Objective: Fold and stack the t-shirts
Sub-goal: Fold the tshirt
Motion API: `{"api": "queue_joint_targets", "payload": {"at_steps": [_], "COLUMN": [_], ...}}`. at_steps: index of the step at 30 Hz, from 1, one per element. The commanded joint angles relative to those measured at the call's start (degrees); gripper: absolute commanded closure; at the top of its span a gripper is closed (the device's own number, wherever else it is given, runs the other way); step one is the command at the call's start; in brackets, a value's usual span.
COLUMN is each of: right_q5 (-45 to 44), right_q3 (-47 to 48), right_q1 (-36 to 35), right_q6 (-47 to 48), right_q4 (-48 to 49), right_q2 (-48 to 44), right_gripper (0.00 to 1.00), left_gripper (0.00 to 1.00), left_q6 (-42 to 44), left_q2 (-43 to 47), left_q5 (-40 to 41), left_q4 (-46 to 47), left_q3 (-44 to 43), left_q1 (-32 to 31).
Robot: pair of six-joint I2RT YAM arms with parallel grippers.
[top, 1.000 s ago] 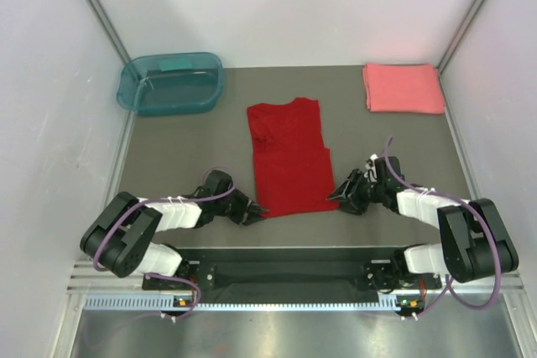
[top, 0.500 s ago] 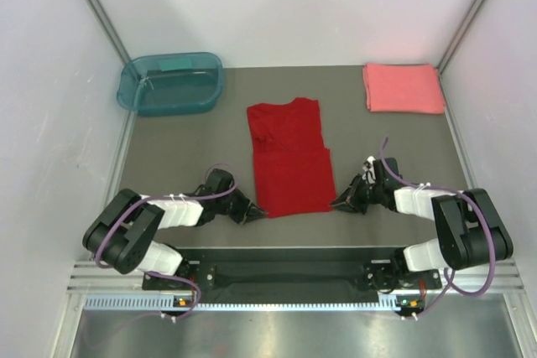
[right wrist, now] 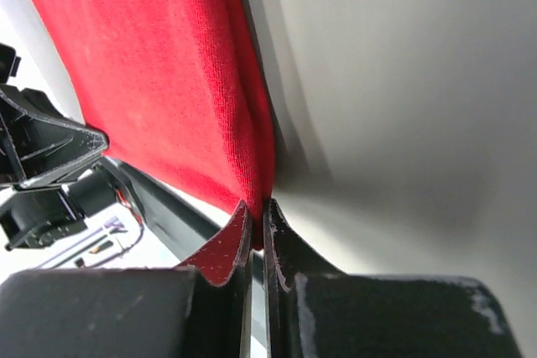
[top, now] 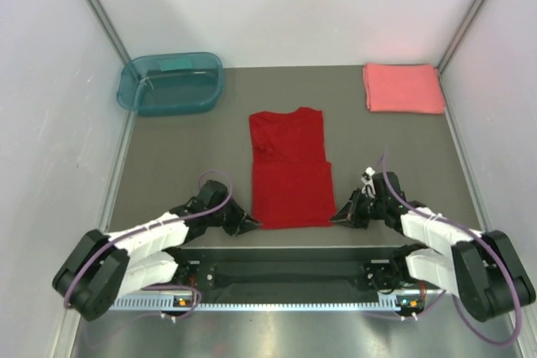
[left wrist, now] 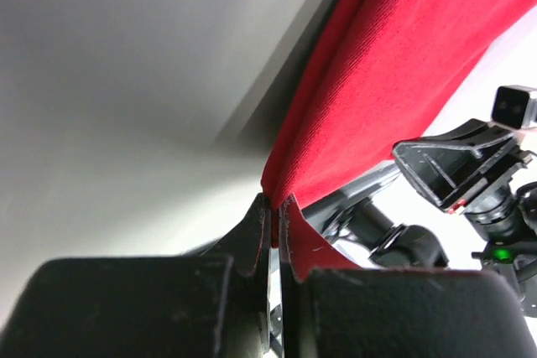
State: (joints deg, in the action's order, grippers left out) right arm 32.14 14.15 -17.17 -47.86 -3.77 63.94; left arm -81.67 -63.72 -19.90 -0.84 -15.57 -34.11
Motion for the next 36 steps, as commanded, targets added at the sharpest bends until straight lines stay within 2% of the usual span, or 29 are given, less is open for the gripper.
{"api": "queue_joint_targets", "payload": {"at_steps": [1,7,11,13,15,16,19,22,24,25,29,34,36], "right_q5": [-2.5,-8.6,-9.9,-10.3,-10.0,-10.2,-9.5,-6.8,-4.9,-2.7,1.1,4.6,5.2], "right_q3": [-1.8,0.2,5.2,8.1,13.9,16.2,27.0,40.9,46.1,48.8,64.2,75.5,78.7], "right_q1": [-2.9,-11.9,-12.0,-11.8,-11.4,-10.8,-7.5,-2.8,-0.7,0.7,2.5,4.2,4.6], "right_q6": [-3.3,-10.7,-9.9,-8.9,-6.0,-4.8,1.6,8.7,10.8,11.8,16.6,17.7,17.6], "right_q4": [-2.3,-13.1,-21.1,-22.2,-22.2,-22.2,-23.7,-25.6,-26.5,-26.8,-29.8,-32.0,-32.1], "right_q2": [-6.1,-23.3,-26.9,-25.3,-19.1,-16.6,-6.3,6.3,11.6,14.3,29.5,40.5,44.2], "right_gripper": [1.0,1.0,1.0,1.0,1.0,1.0,1.0,1.0,1.0,1.0,1.0,1.0,1.0], "left_gripper": [1.0,1.0,1.0,1.0,1.0,1.0,1.0,1.0,1.0,1.0,1.0,1.0,1.0], "left_q6": [-2.5,-5.0,-3.5,-1.5,0.3,3.8,12.9,21.0,24.7,27.7,32.1,36.0,36.5], "left_q2": [6.8,23.9,29.3,28.8,25.1,23.1,12.7,0.8,-3.8,-8.9,-21.4,-36.8,-40.1], "left_q5": [2.8,6.2,9.3,12.9,14.1,14.1,11.9,10.1,10.2,10.1,8.6,0.8,-1.0], "left_q4": [-6.0,-17.7,-25.2,-27.1,-27.5,-27.3,-29.0,-30.4,-30.3,-30.4,-30.7,-33.2,-33.3], "left_q3": [1.9,0.6,-4.4,-8.6,-11.8,-15.7,-25.4,-35.4,-40.4,-45.4,-56.6,-69.5,-71.9], "left_q1": [-3.1,-7.8,-8.0,-8.0,-7.4,-6.9,-1.8,7.0,9.0,9.9,14.1,17.3,18.1]}}
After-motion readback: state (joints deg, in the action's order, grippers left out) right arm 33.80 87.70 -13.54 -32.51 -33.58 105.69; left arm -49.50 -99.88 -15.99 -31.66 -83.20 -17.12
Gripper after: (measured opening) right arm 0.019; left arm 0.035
